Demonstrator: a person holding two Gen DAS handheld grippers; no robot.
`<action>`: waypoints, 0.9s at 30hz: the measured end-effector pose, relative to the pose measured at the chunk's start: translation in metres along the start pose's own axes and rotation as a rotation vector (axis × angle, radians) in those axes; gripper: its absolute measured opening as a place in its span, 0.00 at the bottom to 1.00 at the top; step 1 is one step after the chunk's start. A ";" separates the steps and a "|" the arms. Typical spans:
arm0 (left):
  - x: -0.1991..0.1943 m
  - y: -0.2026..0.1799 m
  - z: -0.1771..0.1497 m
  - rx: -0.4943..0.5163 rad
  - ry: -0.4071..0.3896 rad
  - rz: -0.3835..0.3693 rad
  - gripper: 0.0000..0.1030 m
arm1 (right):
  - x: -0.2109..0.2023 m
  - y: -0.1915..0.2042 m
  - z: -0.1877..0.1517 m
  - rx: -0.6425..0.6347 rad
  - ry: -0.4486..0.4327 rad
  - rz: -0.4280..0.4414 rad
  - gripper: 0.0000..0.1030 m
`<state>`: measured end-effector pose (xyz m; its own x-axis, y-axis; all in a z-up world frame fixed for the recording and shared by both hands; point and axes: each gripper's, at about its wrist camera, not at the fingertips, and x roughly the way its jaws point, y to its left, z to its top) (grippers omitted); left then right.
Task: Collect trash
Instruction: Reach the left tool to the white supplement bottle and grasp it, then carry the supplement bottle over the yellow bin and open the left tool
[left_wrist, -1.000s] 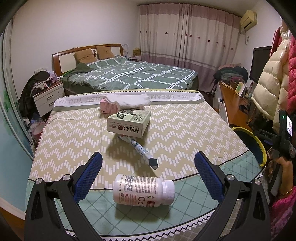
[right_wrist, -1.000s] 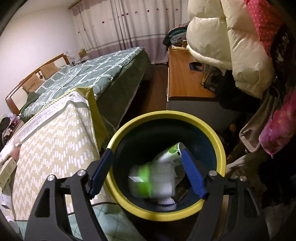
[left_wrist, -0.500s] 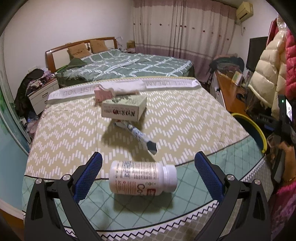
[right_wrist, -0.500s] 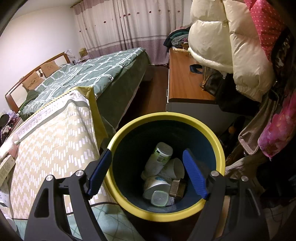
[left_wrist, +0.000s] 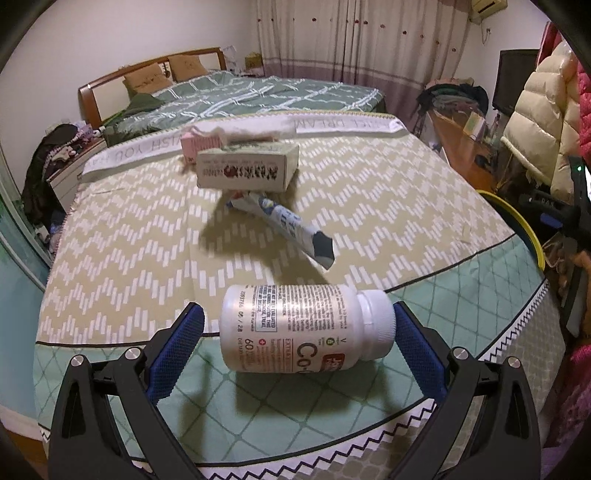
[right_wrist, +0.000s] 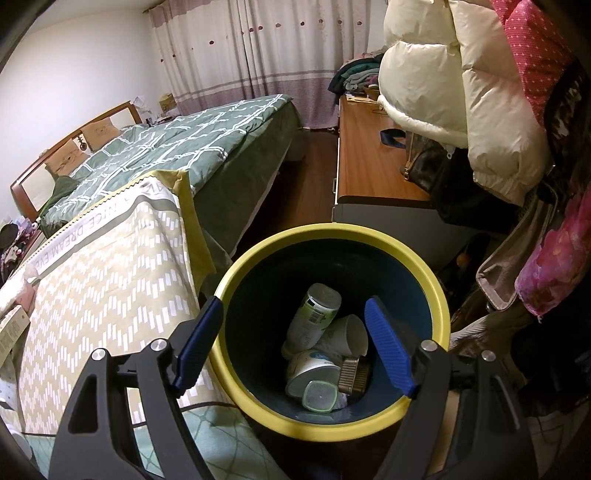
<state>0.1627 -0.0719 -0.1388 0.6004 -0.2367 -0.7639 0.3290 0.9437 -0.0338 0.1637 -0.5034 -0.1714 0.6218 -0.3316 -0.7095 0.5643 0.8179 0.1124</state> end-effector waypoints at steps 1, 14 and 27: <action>0.002 0.000 0.000 0.005 0.006 0.000 0.95 | 0.000 0.000 0.000 0.000 0.000 0.000 0.73; 0.005 -0.004 -0.001 0.035 0.020 -0.018 0.82 | 0.002 0.002 0.000 -0.005 0.000 0.006 0.73; -0.024 -0.040 0.025 0.085 -0.059 -0.068 0.81 | -0.020 -0.009 -0.011 -0.001 -0.048 0.044 0.73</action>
<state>0.1536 -0.1102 -0.1029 0.6160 -0.3150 -0.7220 0.4294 0.9027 -0.0275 0.1400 -0.4989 -0.1659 0.6716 -0.3176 -0.6694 0.5352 0.8327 0.1419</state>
